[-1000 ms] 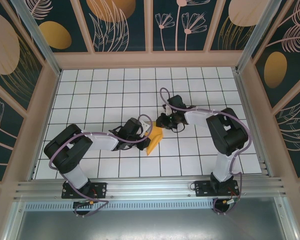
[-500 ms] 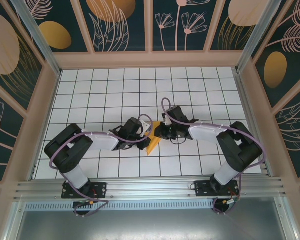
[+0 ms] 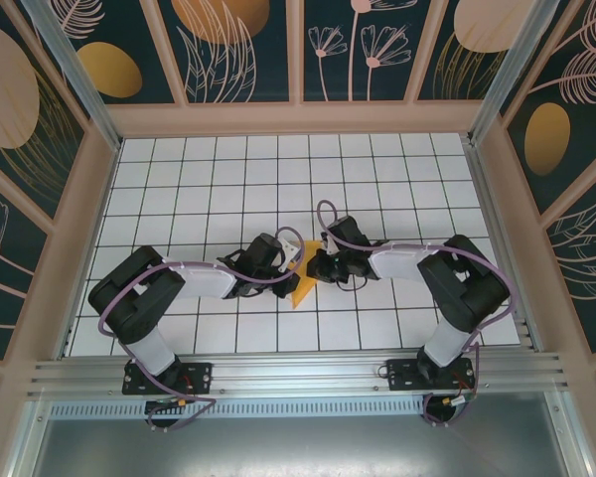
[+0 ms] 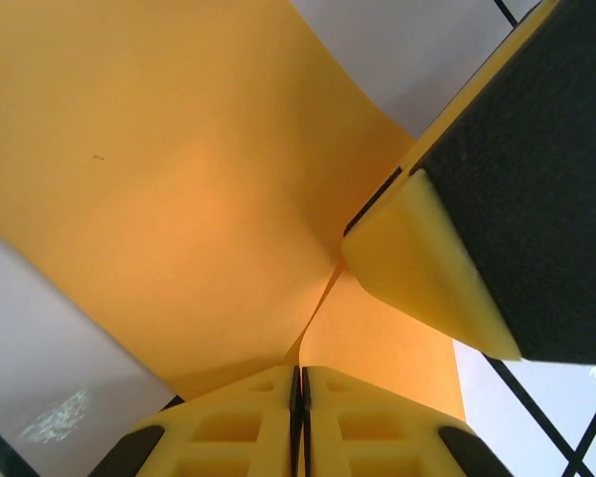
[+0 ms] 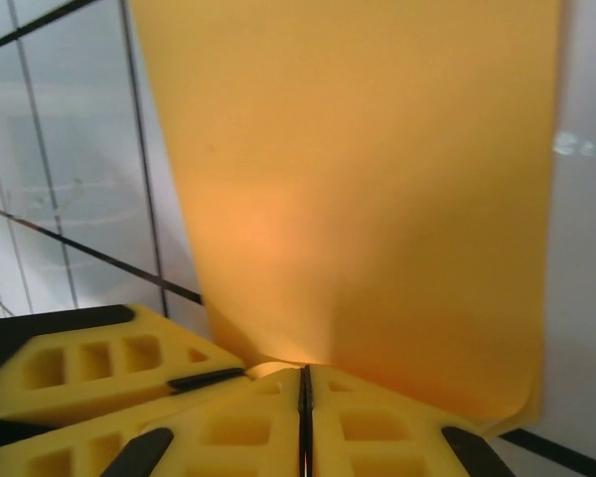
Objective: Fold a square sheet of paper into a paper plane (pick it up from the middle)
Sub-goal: Third fold the triangle at the center of the table.
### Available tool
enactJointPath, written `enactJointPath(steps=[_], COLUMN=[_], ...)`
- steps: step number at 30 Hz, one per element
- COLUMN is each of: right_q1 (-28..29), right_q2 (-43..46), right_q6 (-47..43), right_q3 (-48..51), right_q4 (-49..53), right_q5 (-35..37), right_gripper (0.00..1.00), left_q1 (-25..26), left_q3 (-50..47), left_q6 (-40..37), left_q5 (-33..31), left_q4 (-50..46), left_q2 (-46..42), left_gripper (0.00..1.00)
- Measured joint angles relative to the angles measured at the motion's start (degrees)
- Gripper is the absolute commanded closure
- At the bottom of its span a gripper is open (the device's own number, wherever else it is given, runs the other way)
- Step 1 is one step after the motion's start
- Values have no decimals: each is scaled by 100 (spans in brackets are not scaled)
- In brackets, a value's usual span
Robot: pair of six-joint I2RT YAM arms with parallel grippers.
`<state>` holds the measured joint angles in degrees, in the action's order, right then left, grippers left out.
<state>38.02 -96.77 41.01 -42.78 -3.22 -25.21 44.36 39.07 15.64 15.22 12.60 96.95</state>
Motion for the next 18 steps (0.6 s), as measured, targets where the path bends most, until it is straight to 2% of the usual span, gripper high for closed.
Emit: enactJointPath(steps=[12, 18], right_q1=[-109, -258], right_q2=[-74, 186], right_q6=[-20, -59], right_q3=[94, 94], right_q4=[-136, -22], right_q5=[-94, -9], right_gripper=[85, 86], left_q1=[0, 0], left_q3=[48, 70], left_q6=[-48, -57], left_q5=[-68, -98], left_q4=[-57, -90], left_q2=[9, 11], left_gripper=[95, 99])
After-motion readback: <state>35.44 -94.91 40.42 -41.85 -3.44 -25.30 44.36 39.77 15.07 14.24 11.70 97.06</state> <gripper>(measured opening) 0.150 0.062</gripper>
